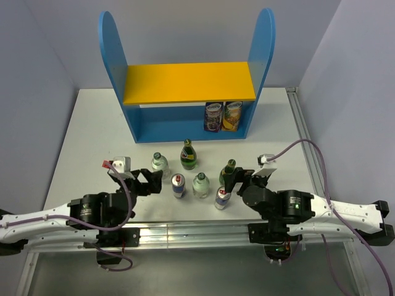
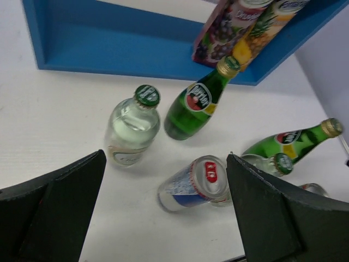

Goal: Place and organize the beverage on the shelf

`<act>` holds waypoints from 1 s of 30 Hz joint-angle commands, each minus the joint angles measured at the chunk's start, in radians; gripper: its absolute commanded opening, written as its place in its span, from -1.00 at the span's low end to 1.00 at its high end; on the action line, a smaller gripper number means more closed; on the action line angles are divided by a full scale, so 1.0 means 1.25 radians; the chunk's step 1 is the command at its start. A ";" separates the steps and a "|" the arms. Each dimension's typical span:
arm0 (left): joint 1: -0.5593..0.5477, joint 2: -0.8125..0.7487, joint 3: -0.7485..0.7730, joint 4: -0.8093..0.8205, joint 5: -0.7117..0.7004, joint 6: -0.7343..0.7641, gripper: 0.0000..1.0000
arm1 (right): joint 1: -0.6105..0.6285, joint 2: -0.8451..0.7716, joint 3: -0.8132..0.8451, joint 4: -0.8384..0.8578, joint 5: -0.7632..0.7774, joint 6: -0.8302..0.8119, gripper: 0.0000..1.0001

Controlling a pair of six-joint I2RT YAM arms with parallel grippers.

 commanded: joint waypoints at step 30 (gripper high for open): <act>-0.060 0.477 0.020 0.580 0.199 0.208 0.99 | -0.009 0.057 -0.017 0.009 0.047 0.116 1.00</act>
